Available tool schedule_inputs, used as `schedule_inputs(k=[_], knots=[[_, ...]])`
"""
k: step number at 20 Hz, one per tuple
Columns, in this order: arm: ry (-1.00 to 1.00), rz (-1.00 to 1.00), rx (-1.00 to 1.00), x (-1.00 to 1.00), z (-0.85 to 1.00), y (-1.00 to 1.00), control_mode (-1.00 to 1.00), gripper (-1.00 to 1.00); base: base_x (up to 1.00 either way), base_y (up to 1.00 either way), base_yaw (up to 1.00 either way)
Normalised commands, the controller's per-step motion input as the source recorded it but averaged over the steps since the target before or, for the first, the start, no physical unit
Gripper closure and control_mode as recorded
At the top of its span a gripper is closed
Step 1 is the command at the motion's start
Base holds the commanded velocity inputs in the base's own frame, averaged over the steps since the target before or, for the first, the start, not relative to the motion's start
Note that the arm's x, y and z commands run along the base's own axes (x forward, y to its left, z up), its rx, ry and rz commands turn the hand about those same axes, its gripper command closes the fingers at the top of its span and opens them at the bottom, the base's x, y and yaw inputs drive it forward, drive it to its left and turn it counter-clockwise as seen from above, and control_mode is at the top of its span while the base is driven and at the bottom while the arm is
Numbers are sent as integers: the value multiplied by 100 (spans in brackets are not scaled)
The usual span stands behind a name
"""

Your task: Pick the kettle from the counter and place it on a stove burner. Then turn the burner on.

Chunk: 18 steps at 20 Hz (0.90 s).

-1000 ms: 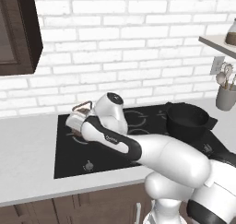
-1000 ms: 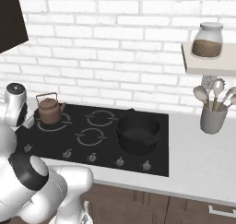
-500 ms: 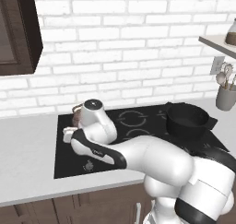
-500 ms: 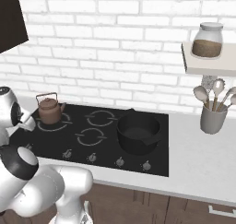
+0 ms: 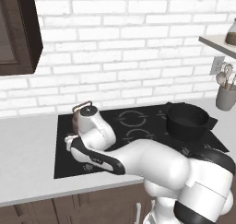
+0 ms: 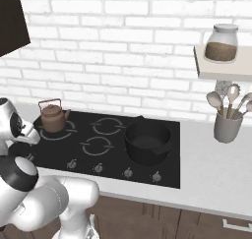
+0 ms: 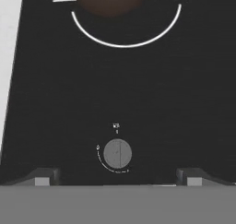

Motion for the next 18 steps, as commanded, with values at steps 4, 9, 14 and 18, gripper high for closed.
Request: schedule_inputs(k=[4,9,14,18], knots=[[0,0,1,-2,-71,-19,-100,-100,0,0,0],[0,0,7,-8,-17,-10,-100,-100,0,0,0],[-1,0,8,0,-3,16,-100,-100,0,0,0],[0,0,1,0,-11,41,-100,-100,0,0,0]])
